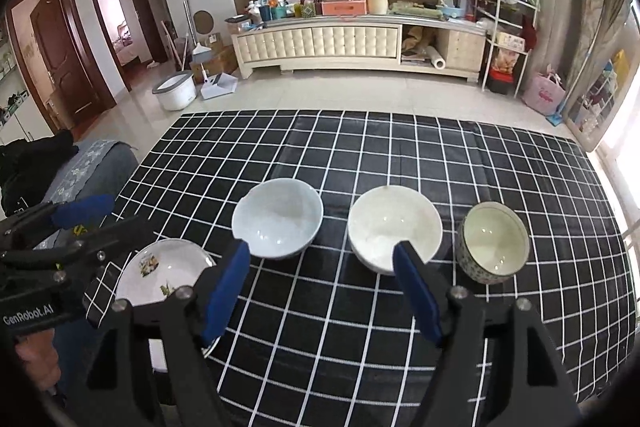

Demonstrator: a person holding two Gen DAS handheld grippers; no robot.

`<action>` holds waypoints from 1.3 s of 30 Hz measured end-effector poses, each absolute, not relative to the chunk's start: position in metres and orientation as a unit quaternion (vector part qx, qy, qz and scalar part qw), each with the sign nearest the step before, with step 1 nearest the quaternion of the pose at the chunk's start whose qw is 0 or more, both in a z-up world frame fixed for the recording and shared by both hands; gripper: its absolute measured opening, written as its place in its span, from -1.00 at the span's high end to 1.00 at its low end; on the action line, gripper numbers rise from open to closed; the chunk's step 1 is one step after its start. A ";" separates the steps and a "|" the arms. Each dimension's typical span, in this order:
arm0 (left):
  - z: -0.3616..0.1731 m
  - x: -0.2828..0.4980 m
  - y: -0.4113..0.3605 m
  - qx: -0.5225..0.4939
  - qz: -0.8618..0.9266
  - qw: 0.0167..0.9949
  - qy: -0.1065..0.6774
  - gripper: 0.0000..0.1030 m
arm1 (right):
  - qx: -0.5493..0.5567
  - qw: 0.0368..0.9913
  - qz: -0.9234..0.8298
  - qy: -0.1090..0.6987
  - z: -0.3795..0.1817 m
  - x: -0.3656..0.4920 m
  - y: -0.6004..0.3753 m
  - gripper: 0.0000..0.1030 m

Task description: Organize plates and bowls

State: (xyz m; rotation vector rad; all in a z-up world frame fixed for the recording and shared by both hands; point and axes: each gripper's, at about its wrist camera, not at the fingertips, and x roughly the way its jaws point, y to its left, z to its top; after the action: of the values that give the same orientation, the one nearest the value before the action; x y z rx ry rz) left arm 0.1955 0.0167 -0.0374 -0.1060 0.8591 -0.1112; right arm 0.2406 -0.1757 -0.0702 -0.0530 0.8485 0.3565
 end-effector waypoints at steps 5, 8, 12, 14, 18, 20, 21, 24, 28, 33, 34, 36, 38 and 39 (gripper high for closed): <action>-0.045 0.217 0.023 -0.057 -0.055 0.901 0.426 -0.35 | -0.029 0.891 0.176 0.417 -0.079 0.261 -0.170 -0.51; -0.053 0.231 0.026 -0.059 -0.054 0.896 0.436 -0.35 | -0.031 0.888 0.181 0.422 -0.085 0.271 -0.165 -0.51; -0.064 0.248 0.030 -0.058 -0.052 0.892 0.446 -0.35 | -0.038 0.883 0.188 0.429 -0.094 0.287 -0.157 -0.51; -0.069 0.257 0.032 -0.057 -0.050 0.892 0.446 -0.35 | -0.038 0.880 0.191 0.434 -0.100 0.294 -0.154 -0.51; -0.082 0.276 0.037 -0.064 -0.050 0.886 0.457 -0.35 | -0.044 0.875 0.195 0.442 -0.111 0.310 -0.147 -0.51; -0.087 0.285 0.038 -0.064 -0.047 0.884 0.461 -0.35 | -0.046 0.871 0.198 0.447 -0.117 0.317 -0.144 -0.51; -0.089 0.288 0.039 -0.065 -0.046 0.883 0.464 -0.35 | -0.046 0.870 0.199 0.449 -0.120 0.320 -0.143 -0.51; -0.101 0.298 0.045 -0.065 -0.041 0.877 0.474 -0.35 | -0.047 0.865 0.204 0.457 -0.131 0.330 -0.139 -0.51; -0.119 0.312 0.051 -0.067 -0.033 0.866 0.494 -0.35 | -0.055 0.857 0.209 0.469 -0.146 0.340 -0.132 -0.51; -0.142 0.325 0.057 -0.078 -0.030 0.852 0.516 -0.35 | -0.060 0.848 0.208 0.483 -0.160 0.352 -0.129 -0.51; -0.146 0.327 0.057 -0.078 -0.030 0.850 0.520 -0.35 | -0.061 0.847 0.207 0.485 -0.164 0.354 -0.130 -0.50; -0.155 0.332 0.056 -0.078 -0.030 0.845 0.528 -0.35 | -0.061 0.845 0.207 0.489 -0.169 0.357 -0.130 -0.37; -0.163 0.336 0.056 -0.076 -0.029 0.842 0.534 -0.35 | -0.063 0.841 0.209 0.495 -0.175 0.359 -0.129 -0.20; -0.165 0.337 0.055 -0.076 -0.029 0.840 0.536 -0.35 | -0.065 0.840 0.211 0.496 -0.177 0.360 -0.129 -0.16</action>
State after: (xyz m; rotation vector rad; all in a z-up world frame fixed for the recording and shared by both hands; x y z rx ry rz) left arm 0.3372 0.0548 -0.1650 -0.1610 1.1326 -0.0612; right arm 0.3598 -0.1285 -0.1768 -0.1365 1.0491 0.4471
